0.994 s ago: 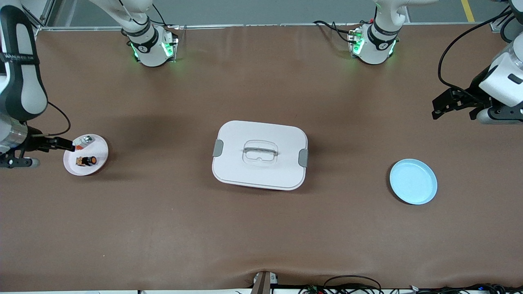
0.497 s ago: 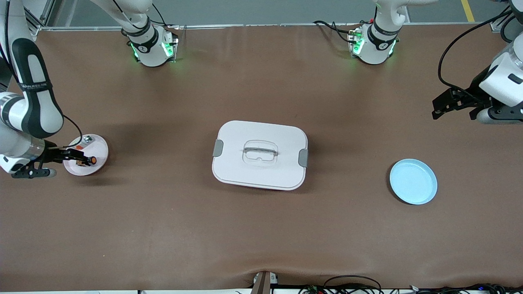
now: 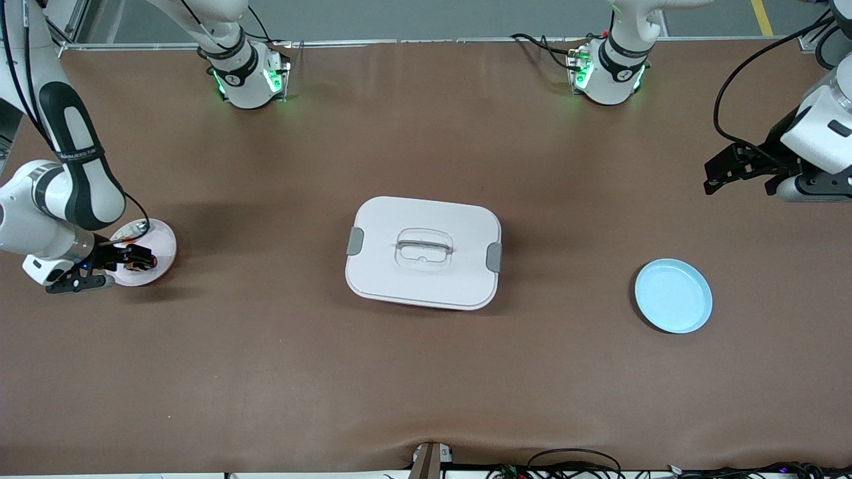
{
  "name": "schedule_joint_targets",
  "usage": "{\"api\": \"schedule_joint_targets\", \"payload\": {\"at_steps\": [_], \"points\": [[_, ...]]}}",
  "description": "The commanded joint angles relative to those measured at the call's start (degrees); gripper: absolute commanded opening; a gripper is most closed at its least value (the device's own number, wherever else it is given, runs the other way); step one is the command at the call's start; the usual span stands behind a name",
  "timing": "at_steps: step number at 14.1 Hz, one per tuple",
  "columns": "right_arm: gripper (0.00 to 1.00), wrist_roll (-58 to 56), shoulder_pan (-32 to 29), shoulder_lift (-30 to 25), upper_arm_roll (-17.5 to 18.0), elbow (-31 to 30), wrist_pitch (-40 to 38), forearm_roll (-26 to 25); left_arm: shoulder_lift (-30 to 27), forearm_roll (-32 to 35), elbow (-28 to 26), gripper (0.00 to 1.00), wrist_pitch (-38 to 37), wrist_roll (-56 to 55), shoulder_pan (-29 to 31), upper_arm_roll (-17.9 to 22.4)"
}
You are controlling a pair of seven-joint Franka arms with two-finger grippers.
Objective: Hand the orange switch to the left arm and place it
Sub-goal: 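Reach the right gripper down to the black-orange switch on the white plate, then close the right gripper on the switch and lift it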
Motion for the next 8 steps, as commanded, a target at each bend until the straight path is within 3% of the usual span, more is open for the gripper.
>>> {"api": "schedule_joint_targets", "payload": {"at_steps": [1,8], "points": [[1.00,-2.94,-2.00,0.30,0.73,-0.17,0.55,0.21,0.05,-0.36,0.83,1.00,-1.06,0.87,0.41,-0.27],[1.00,-2.42,-3.23,1.70,0.82,-0.34,0.98,0.47,0.05,-0.28,0.83,1.00,-1.06,0.87,0.32,-0.27]]}}
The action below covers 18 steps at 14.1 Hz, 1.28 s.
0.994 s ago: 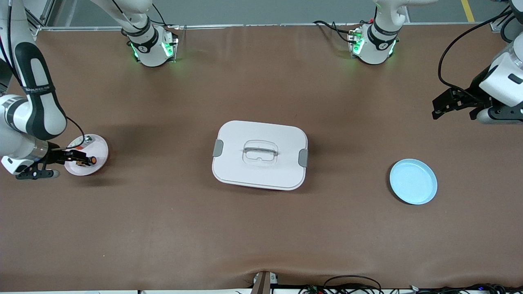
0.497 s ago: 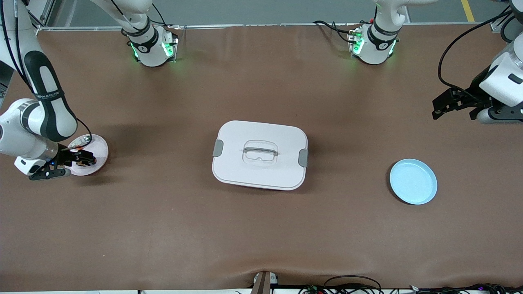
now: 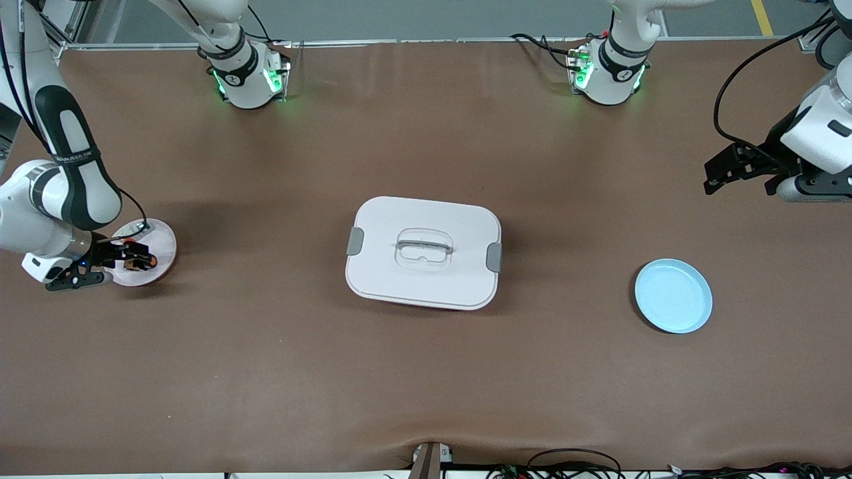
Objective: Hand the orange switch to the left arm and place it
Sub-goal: 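Close the right gripper on the switch and lift it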
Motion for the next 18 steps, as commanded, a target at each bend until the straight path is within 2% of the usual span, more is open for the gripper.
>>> {"api": "schedule_joint_targets", "payload": {"at_steps": [1,13,14,15,17,18], "points": [[1.00,-0.48,-1.70,0.79,0.88,-0.27,1.17,0.56,0.05,-0.27,0.83,1.00,-1.06,0.79,0.32,-0.27],[0.99,2.16,-1.00,2.29,0.88,-0.09,2.76,1.08,0.05,-0.36,0.83,1.00,-0.97,0.87,0.41,-0.27],[0.85,2.86,-0.91,2.29,0.88,-0.09,2.67,1.08,0.05,-0.36,0.83,1.00,-1.06,0.87,0.41,-0.27],[0.75,4.00,-0.82,2.29,0.88,-0.09,2.41,1.08,0.05,-0.36,0.83,1.00,-1.06,0.87,0.41,-0.27],[0.62,4.10,-0.56,2.29,0.88,0.00,2.41,1.08,0.05,-0.27,0.83,1.00,-1.06,0.79,0.32,-0.27],[0.48,4.10,-0.64,2.29,0.88,0.08,2.58,1.08,0.05,-0.27,0.83,1.00,-1.06,0.79,0.32,-0.27]]}}
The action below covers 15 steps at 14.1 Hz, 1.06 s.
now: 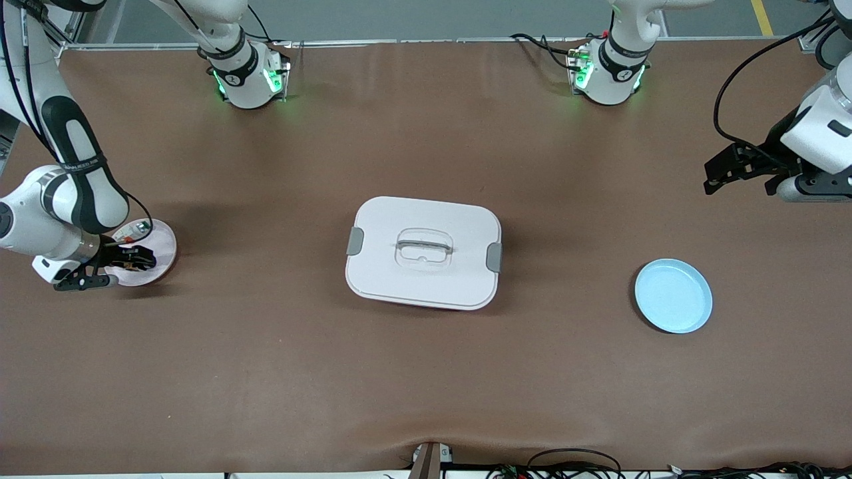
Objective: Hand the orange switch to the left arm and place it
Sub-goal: 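Close the right gripper on the switch and lift it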
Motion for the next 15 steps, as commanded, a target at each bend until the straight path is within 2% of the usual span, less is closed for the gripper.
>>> {"api": "schedule_joint_targets", "payload": {"at_steps": [1,2,3,5,10,13,15], "points": [[0.41,0.60,-0.03,0.01,0.36,0.14,0.04,0.93,0.05,-0.27,0.83,1.00,-1.05,0.79,0.32,-0.27],[0.34,0.43,-0.11,0.01,0.36,0.32,-0.23,0.84,0.05,-0.27,0.83,1.00,-1.05,0.79,0.32,-0.27],[0.00,0.51,-0.03,0.01,0.36,0.41,-0.32,0.84,0.05,-0.27,0.83,1.00,-1.05,0.79,0.32,-0.27],[0.00,0.95,0.24,-0.34,0.36,0.93,-1.19,0.84,0.05,-0.27,0.83,1.00,-1.05,0.79,0.40,-0.27],[0.00,2.00,0.85,-1.48,0.45,9.36,-16.20,0.31,0.05,-1.59,3.11,1.00,-0.97,0.61,-0.12,-0.44],[0.00,5.42,1.73,-4.19,0.71,12.35,-23.67,0.31,-0.03,-6.93,4.17,1.00,-0.97,0.09,-1.09,-0.44],[0.00,10.94,3.22,-6.22,0.80,15.42,-31.57,0.40,0.14,-11.77,4.61,1.00,-0.79,-0.18,-2.49,-0.44]]}}
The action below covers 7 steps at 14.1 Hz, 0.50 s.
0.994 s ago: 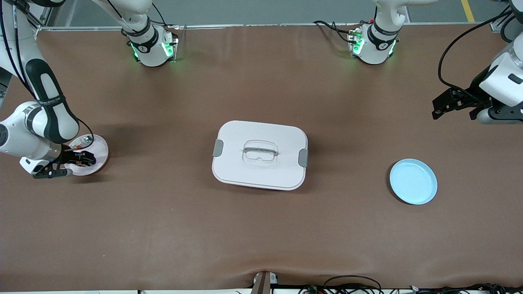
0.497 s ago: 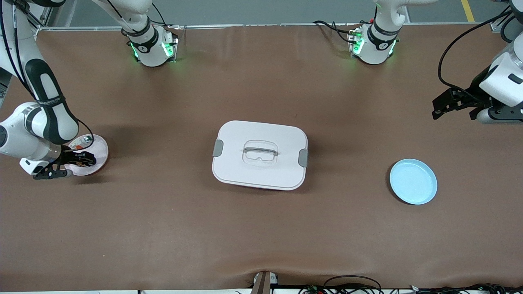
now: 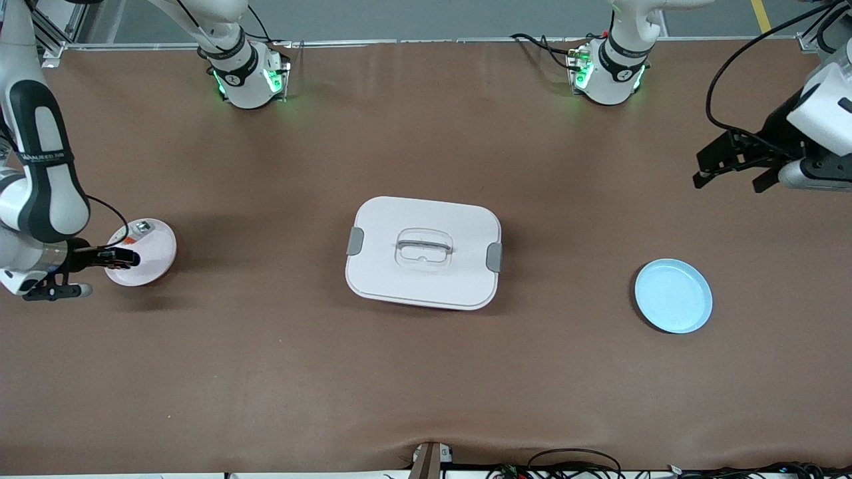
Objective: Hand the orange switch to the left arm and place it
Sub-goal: 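Carry the switch over the box while the left gripper reaches toward it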
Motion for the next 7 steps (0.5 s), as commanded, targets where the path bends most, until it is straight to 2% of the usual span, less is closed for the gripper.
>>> {"api": "schedule_joint_targets", "payload": {"at_steps": [1,4,7], "points": [[0.00,7.70,2.36,-3.48,0.07,3.79,-10.16,0.58,0.26,-5.63,1.25,1.00,-0.36,-0.26,-1.75,-0.15],[0.00,16.48,5.26,-6.28,0.42,7.06,-18.88,2.24,2.62,-12.83,1.25,1.00,2.10,-0.35,-4.30,-0.15],[0.00,28.69,9.73,-8.23,0.43,9.95,-26.26,8.12,5.70,-20.30,1.25,1.00,6.75,-0.35,-6.24,-0.15]]}}
